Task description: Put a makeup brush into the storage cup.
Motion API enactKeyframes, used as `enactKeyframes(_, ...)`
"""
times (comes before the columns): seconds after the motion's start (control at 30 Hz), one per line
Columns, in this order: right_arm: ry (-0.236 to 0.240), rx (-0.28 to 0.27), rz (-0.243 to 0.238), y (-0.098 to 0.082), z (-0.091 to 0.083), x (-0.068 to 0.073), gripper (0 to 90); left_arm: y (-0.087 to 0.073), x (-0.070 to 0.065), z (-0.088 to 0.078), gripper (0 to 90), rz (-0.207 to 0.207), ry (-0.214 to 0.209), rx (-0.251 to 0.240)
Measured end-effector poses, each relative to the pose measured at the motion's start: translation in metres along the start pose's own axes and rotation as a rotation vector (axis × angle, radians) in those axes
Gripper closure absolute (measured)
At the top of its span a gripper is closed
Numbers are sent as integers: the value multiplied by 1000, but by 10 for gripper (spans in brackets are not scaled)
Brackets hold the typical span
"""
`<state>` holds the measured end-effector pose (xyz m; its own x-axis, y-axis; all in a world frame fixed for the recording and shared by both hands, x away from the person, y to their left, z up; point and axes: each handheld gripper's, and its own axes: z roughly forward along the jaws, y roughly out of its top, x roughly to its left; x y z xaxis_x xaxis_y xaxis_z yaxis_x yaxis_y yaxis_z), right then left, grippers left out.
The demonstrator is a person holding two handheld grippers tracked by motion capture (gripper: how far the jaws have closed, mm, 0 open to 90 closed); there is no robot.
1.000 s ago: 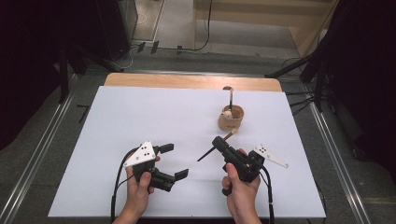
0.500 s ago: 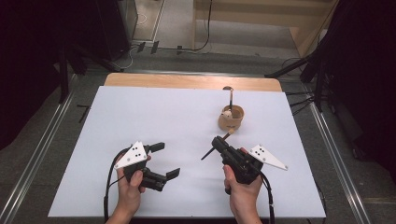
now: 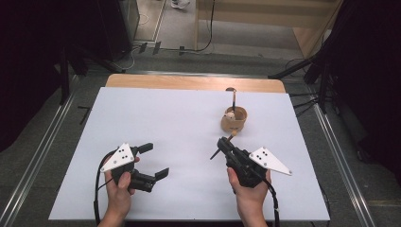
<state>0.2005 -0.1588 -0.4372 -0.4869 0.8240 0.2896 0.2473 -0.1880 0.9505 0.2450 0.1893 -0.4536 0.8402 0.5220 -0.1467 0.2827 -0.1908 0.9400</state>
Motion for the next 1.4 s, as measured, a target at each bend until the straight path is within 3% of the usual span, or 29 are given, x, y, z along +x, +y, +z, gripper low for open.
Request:
enactKeyframes(0.17, -5, -8, -13, 2, -3, -1, 843, -4, 6, -10, 0, 0, 45, -3)
enactKeyframes(0.53, -24, -20, -95, 7, -8, -6, 843, -15, 19, -34, 0, -4, 113, -5)
enactKeyframes(1.4, -88, -15, -106, 15, -11, -29, 843, -37, 30, -81, 0, -17, 220, -40)
